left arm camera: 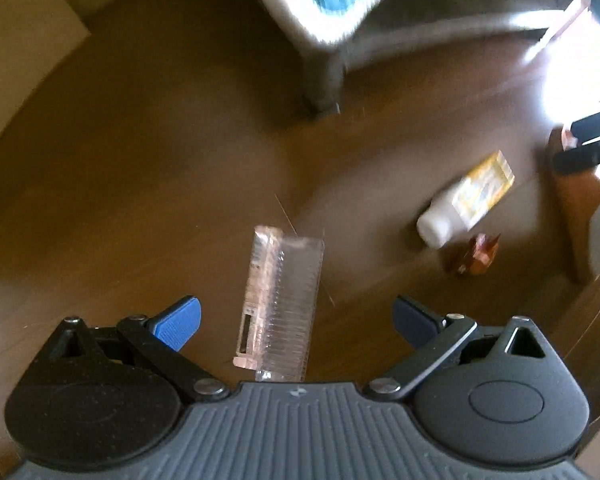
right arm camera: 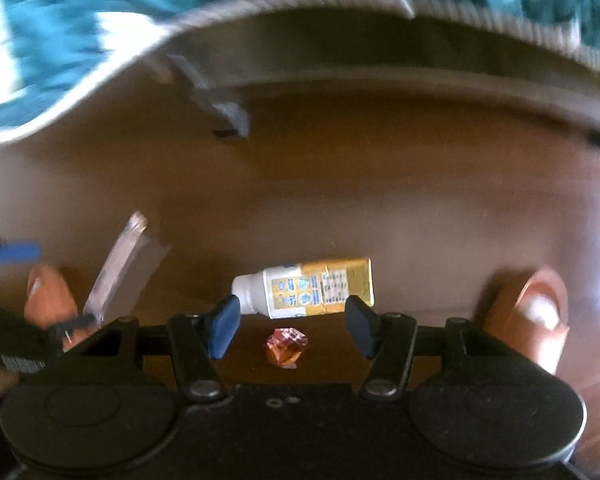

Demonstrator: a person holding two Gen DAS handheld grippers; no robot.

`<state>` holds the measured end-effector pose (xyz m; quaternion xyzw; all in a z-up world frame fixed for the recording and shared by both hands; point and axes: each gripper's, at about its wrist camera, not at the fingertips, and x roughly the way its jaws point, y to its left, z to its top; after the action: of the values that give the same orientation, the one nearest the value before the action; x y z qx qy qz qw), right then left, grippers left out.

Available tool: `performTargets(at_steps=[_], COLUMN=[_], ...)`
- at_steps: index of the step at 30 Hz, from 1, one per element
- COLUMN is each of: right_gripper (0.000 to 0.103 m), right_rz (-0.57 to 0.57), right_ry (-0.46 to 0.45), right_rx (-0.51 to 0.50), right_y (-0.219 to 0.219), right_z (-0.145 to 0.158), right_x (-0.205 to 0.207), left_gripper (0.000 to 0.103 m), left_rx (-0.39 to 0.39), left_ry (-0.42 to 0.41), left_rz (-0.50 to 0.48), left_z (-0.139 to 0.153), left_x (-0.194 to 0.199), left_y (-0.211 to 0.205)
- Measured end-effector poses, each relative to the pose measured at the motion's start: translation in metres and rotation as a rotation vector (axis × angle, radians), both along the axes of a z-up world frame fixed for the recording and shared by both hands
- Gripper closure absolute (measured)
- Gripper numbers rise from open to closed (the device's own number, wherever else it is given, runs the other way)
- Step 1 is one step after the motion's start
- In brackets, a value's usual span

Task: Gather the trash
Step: 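Grasp the clear plastic tray with the left tool while the right tool grasps the juice carton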

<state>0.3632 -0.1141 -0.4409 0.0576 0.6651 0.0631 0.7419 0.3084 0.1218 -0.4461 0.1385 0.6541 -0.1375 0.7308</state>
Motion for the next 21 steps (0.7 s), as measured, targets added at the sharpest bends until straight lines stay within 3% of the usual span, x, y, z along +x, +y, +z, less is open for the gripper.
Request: performTargets(at_steps=[4, 8, 10, 12, 16, 21], right_gripper=[0.046, 0.046, 0.046, 0.046, 0.043, 0.043], right_rz=[-0.239, -0.640, -0.765, -0.814, -0.820, -0.781], right_ry=[0.079, 0.205, 0.252, 0.289, 0.279, 0.276], right_rx=[0.034, 0.120, 0.150, 0.155, 0.140, 0.087], right_y=[-0.016, -0.041, -0.047, -0.044, -0.037, -0.029], right_z=[-0.039, -0.081, -0.095, -0.107, -0.117, -0.123], right_x=[0.009, 0.004, -0.001, -0.001, 0.007, 0.019], left_gripper=[0.001, 0.001, 0.001, 0.001, 0.003, 0.022], left_rx=[0.023, 0.024, 0.025, 0.020, 0.013, 0.013], left_ry=[0.048, 0.084, 0.091, 0.097, 0.108, 0.101], left_rz=[-0.060, -0.067, -0.056, -0.030, 0.011, 0.011], left_z=[-0.049, -0.083, -0.098, -0.107, -0.123, -0.131], left_x=[-0.001, -0.001, -0.001, 0.001, 0.003, 0.001], left_y=[-0.007, -0.007, -0.005, 0.000, 0.008, 0.009])
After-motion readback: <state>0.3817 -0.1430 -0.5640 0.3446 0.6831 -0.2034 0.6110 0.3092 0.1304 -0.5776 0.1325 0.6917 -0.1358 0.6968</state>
